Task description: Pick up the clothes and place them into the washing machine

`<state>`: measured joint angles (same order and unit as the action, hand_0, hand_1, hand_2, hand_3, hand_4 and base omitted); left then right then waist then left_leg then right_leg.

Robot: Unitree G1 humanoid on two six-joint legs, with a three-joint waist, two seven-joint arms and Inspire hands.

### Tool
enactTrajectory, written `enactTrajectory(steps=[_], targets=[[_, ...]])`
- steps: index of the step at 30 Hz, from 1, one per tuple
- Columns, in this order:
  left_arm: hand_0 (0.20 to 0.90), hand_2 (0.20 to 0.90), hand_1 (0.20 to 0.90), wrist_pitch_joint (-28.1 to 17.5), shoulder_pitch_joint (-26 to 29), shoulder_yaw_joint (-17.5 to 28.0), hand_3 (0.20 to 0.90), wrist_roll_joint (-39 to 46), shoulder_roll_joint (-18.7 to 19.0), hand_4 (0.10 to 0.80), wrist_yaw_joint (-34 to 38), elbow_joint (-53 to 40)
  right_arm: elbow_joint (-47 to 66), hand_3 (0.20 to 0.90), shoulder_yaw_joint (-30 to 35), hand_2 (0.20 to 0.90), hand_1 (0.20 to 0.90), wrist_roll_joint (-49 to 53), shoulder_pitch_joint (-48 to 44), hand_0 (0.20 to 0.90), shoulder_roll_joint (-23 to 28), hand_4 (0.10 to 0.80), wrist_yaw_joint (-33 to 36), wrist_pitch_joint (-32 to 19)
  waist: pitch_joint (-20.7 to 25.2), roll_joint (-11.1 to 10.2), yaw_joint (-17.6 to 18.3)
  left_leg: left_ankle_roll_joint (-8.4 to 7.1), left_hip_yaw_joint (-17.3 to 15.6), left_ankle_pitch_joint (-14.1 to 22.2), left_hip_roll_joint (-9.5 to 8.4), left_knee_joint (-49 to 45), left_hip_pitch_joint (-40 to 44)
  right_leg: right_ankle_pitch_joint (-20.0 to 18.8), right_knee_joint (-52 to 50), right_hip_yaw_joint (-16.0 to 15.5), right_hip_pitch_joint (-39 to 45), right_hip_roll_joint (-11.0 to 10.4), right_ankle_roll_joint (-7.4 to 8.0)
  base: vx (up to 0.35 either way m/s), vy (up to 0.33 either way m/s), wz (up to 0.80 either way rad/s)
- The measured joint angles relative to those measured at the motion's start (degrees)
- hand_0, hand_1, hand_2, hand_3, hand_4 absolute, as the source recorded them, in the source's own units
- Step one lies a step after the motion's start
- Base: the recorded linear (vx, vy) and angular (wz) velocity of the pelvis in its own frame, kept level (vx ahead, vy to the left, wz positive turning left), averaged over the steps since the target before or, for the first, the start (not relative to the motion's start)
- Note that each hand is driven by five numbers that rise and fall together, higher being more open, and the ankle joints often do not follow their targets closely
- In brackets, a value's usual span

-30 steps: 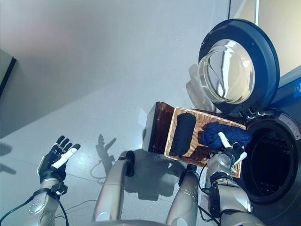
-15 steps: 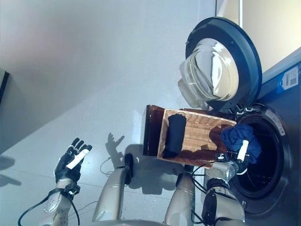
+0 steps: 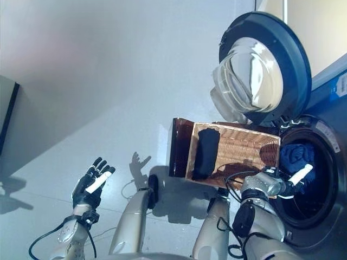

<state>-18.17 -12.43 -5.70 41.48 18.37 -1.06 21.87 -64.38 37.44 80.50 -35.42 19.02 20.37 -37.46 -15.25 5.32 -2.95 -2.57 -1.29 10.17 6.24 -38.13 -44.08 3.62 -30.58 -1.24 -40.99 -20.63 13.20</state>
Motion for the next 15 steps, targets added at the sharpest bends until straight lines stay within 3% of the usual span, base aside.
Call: enactTrajectory(steps=[5, 15], targets=[[0.900, 0.900, 0.900, -0.7, -1.5, 0.0, 0.900, 0.0, 1.8, 0.800, -0.2, -1.8, -0.6, 0.200, 1.4, 0.200, 0.200, -0.9, -0.5, 0.200, 5.0, 0.300, 5.8, -0.3, 0.2, 1.1, -0.6, 0.54, 0.1, 4.5, 0.01, -9.1, -3.6, 4.5, -9.2, 2.8, -4.4, -1.0, 0.45, 0.001, 0.002, -0.01], [0.900, 0.900, 0.900, -0.8, -5.1, -0.5, 0.900, 0.0, 4.3, 0.800, -0.5, -6.5, -2.8, 0.200, 2.7, 0.200, 0.200, -3.4, -1.7, 0.200, 14.7, 0.300, 11.0, -0.1, 0.9, 2.9, -0.8, 2.27, -0.8, 7.8, -0.15, -17.5, -9.6, 5.9, -15.7, 6.1, -10.7, -1.4, 0.96, -0.006, 0.028, -0.03]])
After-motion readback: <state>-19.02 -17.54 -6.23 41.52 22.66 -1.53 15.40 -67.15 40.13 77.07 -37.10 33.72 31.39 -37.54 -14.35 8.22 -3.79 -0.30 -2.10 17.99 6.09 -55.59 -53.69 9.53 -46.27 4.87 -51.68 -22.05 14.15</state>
